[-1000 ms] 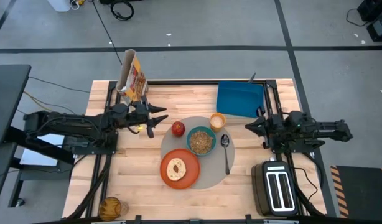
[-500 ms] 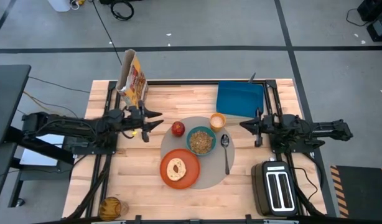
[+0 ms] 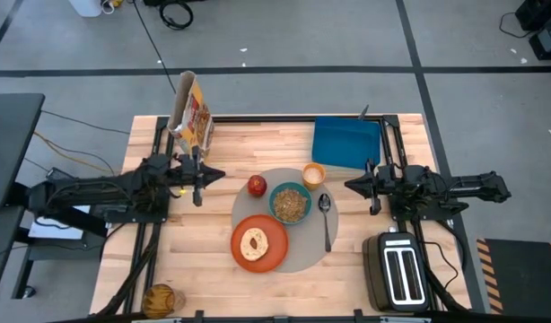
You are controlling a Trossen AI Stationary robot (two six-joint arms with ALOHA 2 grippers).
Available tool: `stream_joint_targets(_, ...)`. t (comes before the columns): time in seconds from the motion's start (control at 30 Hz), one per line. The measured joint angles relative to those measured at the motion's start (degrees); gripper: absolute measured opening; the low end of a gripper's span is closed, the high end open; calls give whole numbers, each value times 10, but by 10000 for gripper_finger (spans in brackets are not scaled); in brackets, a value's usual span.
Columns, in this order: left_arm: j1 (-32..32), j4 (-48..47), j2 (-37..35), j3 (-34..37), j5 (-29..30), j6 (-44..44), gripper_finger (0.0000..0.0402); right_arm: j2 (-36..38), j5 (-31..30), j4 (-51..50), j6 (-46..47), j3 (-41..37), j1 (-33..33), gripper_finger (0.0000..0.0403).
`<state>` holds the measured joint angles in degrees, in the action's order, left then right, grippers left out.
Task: Arrange a breakfast setting
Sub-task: Return to Home Position
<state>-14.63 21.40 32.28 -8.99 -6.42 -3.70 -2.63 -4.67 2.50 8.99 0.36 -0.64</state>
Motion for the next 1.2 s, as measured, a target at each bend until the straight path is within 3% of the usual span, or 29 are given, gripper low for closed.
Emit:
stream_joint_targets(0.07,-13,-35,-25,0,-7,-2,11,0,0,0,0,0,0,27)
stream_joint_targets(0.2,-34,-75,-81,0,-41,-16,13,0,-1,0,0,0,0,29)
stream_joint_targets(0.4,-55,-91,-144,29,-144,-6,8,0,-2,0,0,0,0,28)
stream_joint_targets(0.57,-77,-77,-200,76,-154,41,8,0,-2,0,0,0,0,28)
stream_joint_targets(0.7,-88,-122,-253,85,-162,56,9,0,-2,0,0,0,0,29)
stream_joint_targets(0.87,-69,-145,-322,85,-74,89,4,0,-2,0,0,0,0,27)
stream_joint_targets(1.2,49,-164,-320,85,32,37,4,0,-2,5,0,0,0,28)
